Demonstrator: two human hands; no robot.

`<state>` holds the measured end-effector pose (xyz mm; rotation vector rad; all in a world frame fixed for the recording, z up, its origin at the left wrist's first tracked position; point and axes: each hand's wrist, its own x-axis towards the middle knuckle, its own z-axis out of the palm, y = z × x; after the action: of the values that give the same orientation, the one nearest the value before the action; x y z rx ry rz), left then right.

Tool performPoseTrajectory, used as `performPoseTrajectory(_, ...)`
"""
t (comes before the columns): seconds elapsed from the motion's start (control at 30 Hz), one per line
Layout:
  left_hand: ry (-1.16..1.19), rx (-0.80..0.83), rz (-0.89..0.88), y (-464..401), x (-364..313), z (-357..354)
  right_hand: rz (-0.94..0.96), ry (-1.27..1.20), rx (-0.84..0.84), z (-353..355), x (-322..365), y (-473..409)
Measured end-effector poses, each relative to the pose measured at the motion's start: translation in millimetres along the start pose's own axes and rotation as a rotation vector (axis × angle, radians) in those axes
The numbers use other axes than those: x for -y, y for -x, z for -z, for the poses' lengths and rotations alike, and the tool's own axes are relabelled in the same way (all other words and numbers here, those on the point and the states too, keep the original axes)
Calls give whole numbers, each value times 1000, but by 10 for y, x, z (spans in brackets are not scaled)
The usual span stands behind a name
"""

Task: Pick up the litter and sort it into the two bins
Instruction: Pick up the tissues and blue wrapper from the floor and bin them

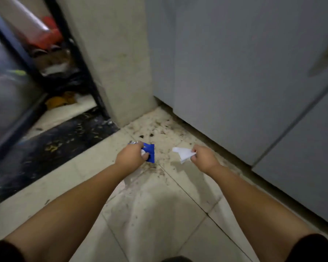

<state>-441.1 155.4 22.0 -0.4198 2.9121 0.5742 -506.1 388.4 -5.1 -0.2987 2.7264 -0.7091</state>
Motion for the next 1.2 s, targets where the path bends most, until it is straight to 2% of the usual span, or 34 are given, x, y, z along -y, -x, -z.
performPoseTrajectory(0.1,37,-143,132,197,596,593,198,-10,26,-113,964,-153)
performPoseTrajectory(0.3,79,-347,266,758,1994,1649,474,-39,15,-754,2817,47)
performPoseTrajectory(0.57,201,-460,473,2167,4127,2396,757,-45,163,-1945,5140,989)
performPoseTrajectory(0.7,227,-517,599,2752,5050,2623,861,-54,233,-2545,6079,1452)
performPoseTrajectory(0.83,268,-507,671,3093,5688,2540,911,-15,324,-3198,6663,1770)
performPoseTrajectory(0.93,301,-416,713,3152,6090,2163,922,73,406,-3736,6811,1908)
performPoseTrajectory(1.2,466,-109,787,3283,6557,1198,764,596,583,-4761,6650,2000)
